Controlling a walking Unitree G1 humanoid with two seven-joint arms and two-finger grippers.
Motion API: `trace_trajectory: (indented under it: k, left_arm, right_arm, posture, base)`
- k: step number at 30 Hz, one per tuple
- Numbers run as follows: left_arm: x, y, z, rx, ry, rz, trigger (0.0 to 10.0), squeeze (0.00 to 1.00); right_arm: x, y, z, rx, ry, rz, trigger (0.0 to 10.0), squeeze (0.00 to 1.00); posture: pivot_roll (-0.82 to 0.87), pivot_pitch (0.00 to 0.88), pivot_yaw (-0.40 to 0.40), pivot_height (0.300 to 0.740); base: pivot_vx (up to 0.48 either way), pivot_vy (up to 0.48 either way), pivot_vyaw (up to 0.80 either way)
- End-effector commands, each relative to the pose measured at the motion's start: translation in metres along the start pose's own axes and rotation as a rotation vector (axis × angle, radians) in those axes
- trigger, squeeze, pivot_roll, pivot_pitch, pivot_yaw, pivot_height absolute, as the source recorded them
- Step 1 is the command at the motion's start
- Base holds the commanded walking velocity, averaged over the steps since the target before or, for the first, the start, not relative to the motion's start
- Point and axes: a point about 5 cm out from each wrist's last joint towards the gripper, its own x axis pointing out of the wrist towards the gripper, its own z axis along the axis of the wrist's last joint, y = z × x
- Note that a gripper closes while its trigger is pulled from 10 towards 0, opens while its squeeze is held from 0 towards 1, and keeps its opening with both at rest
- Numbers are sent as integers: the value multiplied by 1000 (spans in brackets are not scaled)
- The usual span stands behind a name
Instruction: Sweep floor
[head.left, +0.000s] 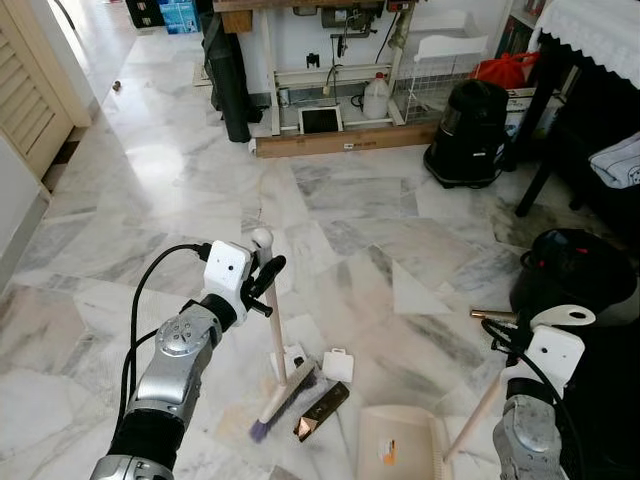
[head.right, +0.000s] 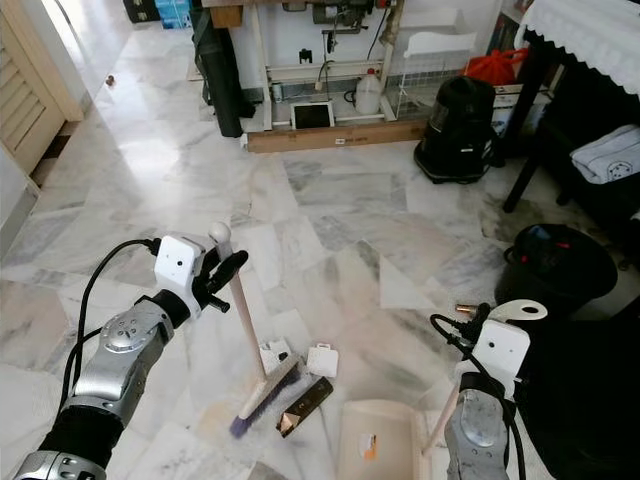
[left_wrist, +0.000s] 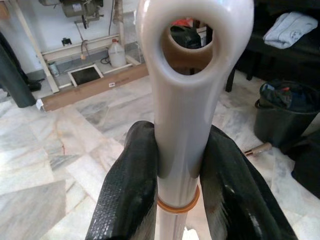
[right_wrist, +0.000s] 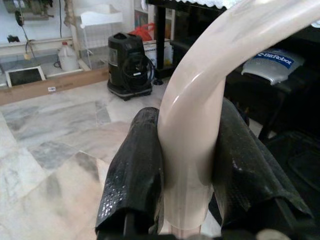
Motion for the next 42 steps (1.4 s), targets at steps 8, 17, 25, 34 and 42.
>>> trace_trajectory:
  k: [8, 17, 25, 34, 42]
  left_arm:
    - [1, 5, 12, 43, -56, 47, 10000, 0]
    - [-1, 1, 10, -1, -33, -13, 10000, 0]
    - [-4, -5, 7, -34, 14, -121, 10000, 0]
    - [-6, -13, -1, -38, 104, -233, 10000, 0]
    - [-8, -14, -3, -36, 139, -264, 10000, 0]
  right_arm:
    - [3, -2, 1, -12, -27, -13, 10000, 0]
    - [3, 0, 0, 0, -33, -37, 10000, 0]
    - [3, 4, -2, 41, -20, -54, 10000, 0]
    - [4, 7, -1, 35, -30, -50, 10000, 0]
    - [5, 6, 0, 35, -38, -53, 10000, 0]
  posture:
    - [112, 86, 53, 740]
    - [130, 106, 61, 740]
    - [137, 114, 74, 740]
    - [139, 109, 81, 740]
    - [139, 104, 83, 740]
  base:
    - [0, 0, 0]
    - [0, 0, 0]
    - [0, 0, 0]
    - [0, 0, 0]
    - [0, 0, 0]
